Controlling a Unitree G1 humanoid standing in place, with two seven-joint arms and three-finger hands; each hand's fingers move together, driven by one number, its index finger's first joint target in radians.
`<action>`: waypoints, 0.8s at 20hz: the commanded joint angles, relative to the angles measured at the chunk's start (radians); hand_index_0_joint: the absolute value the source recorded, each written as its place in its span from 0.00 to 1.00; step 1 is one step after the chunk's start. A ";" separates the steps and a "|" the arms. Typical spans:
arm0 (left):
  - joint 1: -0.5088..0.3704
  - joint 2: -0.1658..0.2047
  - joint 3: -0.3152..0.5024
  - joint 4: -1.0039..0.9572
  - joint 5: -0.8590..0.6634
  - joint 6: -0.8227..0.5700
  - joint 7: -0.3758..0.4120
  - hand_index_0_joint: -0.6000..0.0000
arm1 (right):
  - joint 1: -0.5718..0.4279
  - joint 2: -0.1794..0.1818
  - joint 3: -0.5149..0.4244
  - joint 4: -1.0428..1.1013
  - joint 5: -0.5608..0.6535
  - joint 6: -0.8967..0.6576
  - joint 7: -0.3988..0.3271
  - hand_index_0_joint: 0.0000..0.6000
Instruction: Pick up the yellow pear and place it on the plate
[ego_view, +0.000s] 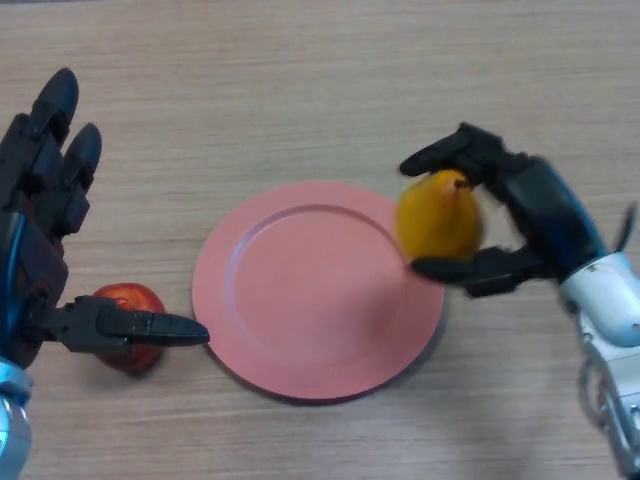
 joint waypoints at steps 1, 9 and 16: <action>-0.029 0.026 0.024 -0.065 -0.023 -0.049 0.002 1.00 | -0.051 0.003 0.046 -0.065 0.021 -0.105 -0.064 1.00; -0.017 0.030 0.038 -0.117 -0.049 0.048 -0.031 1.00 | -0.137 0.007 0.272 0.239 -0.098 -0.200 -0.263 1.00; -0.005 0.018 0.037 -0.097 -0.022 0.000 -0.029 1.00 | -0.156 0.007 0.258 0.205 -0.075 -0.135 -0.272 0.00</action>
